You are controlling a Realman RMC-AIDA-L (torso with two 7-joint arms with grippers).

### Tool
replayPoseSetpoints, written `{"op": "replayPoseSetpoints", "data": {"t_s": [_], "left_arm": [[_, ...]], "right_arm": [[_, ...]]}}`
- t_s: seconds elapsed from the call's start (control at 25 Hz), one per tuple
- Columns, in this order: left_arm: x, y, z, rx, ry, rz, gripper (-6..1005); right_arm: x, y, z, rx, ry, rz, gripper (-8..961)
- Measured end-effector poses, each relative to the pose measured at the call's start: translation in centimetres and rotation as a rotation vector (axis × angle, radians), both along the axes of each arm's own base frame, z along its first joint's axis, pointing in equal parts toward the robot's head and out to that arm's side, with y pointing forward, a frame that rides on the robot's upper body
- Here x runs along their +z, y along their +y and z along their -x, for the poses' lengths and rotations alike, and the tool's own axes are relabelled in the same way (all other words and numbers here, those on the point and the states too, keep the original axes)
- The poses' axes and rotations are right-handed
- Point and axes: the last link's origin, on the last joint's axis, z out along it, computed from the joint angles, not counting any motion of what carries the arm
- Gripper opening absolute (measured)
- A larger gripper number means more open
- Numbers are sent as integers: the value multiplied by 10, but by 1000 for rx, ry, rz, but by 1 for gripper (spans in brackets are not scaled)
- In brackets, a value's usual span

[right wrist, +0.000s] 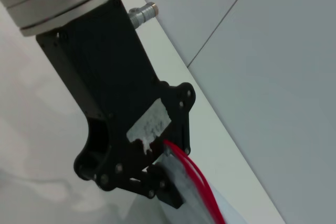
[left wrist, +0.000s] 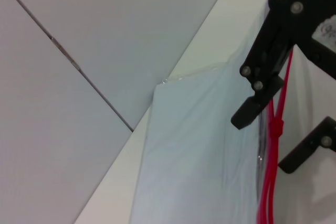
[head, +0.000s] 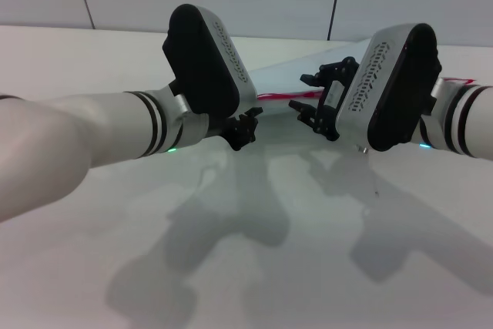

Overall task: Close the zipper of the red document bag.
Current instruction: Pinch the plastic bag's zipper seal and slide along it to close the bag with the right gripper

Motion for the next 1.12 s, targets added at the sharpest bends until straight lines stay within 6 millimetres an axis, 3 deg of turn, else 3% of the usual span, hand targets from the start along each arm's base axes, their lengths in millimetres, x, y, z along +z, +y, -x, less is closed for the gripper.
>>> {"op": "replayPoseSetpoints", "data": {"t_s": [0.6,1.12], "left_arm": [[1,0,-3,-8,-5,-2,65],[2,-1,-2,-5,-7,-5,67]], "right_arm": [[1,4,-5,-13,-56,-24,359],[-1,1,3,1,-47,-15,298]]}}
